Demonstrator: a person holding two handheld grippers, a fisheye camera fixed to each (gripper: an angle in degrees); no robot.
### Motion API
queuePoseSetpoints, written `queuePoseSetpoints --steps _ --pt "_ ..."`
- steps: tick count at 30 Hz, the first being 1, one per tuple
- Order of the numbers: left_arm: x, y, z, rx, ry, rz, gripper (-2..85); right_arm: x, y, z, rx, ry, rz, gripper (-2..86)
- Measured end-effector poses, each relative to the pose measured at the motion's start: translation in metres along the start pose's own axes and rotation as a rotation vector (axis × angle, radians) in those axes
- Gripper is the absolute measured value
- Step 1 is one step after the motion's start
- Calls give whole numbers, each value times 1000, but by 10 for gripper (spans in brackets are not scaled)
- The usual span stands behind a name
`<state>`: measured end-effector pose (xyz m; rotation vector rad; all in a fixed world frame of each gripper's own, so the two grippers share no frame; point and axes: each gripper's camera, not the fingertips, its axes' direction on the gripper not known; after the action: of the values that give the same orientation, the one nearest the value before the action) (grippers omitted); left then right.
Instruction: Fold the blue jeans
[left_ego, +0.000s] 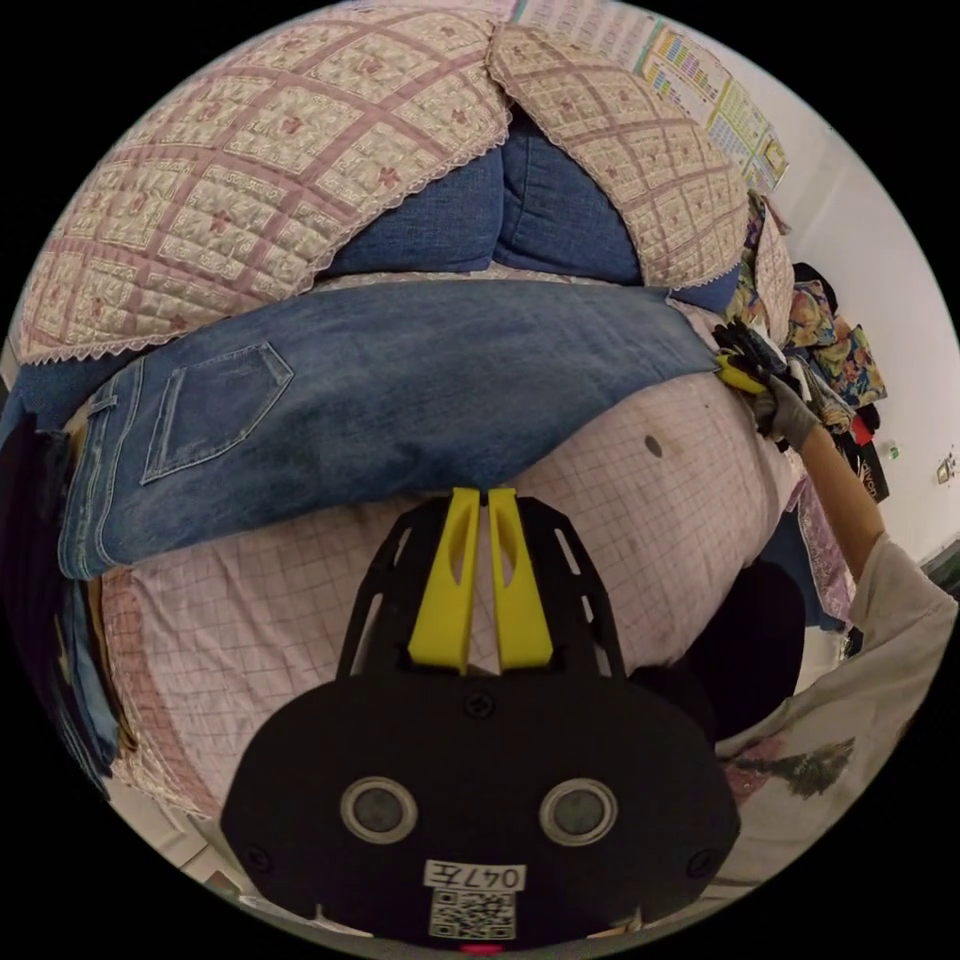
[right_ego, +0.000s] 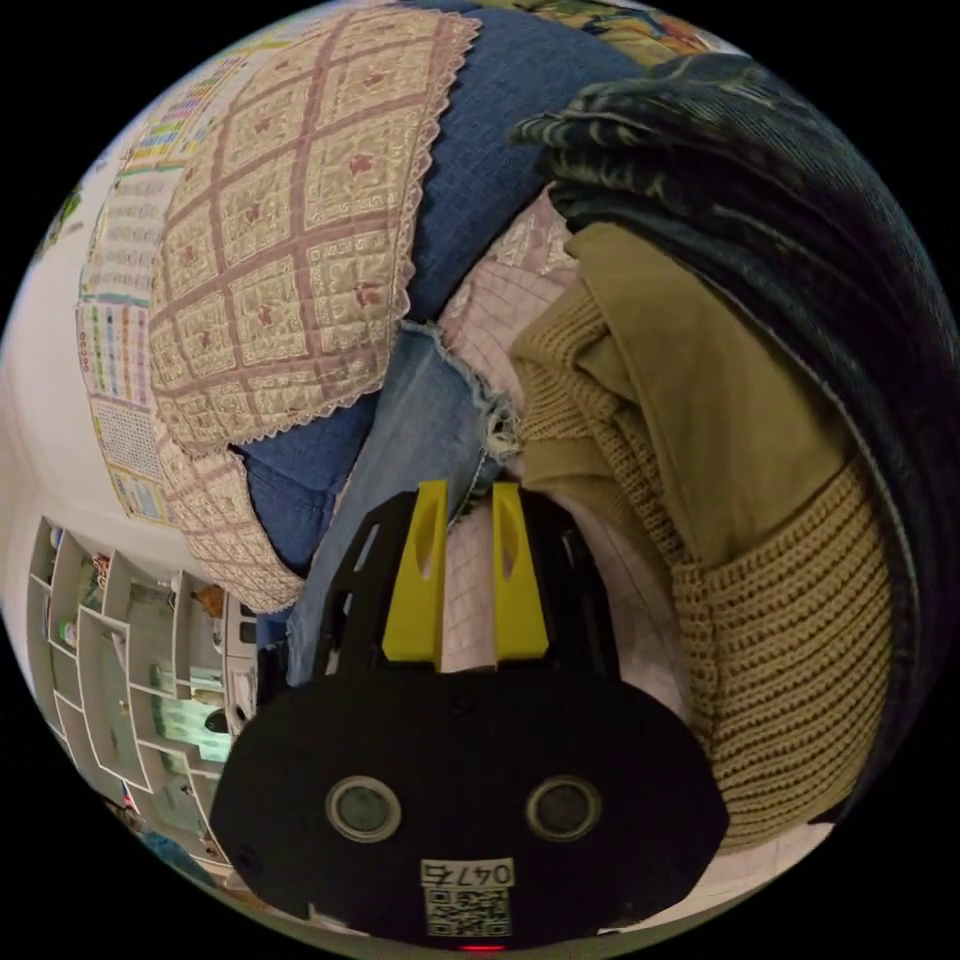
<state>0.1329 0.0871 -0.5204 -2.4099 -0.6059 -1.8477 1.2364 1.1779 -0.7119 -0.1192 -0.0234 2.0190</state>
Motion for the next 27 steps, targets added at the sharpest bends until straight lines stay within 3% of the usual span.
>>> queuePoseSetpoints --steps 7,10,16,21,25,27 --pt "-37 17 -21 35 88 -7 -8 -7 10 -51 59 -198 45 -9" --pt "-60 20 -55 122 170 -37 -9 -57 6 -102 59 -219 -102 -10" --pt "-29 76 -122 101 18 138 -10 -95 75 -252 109 -172 -406 -10" --pt "9 162 -45 -245 40 274 -8 7 171 -310 29 -44 -227 -10" --pt "-2 190 -14 -290 -1 233 1 75 235 -340 50 -122 -44 -10" --pt "-26 204 -23 -259 92 156 33 79 245 -354 65 -144 -31 -10"
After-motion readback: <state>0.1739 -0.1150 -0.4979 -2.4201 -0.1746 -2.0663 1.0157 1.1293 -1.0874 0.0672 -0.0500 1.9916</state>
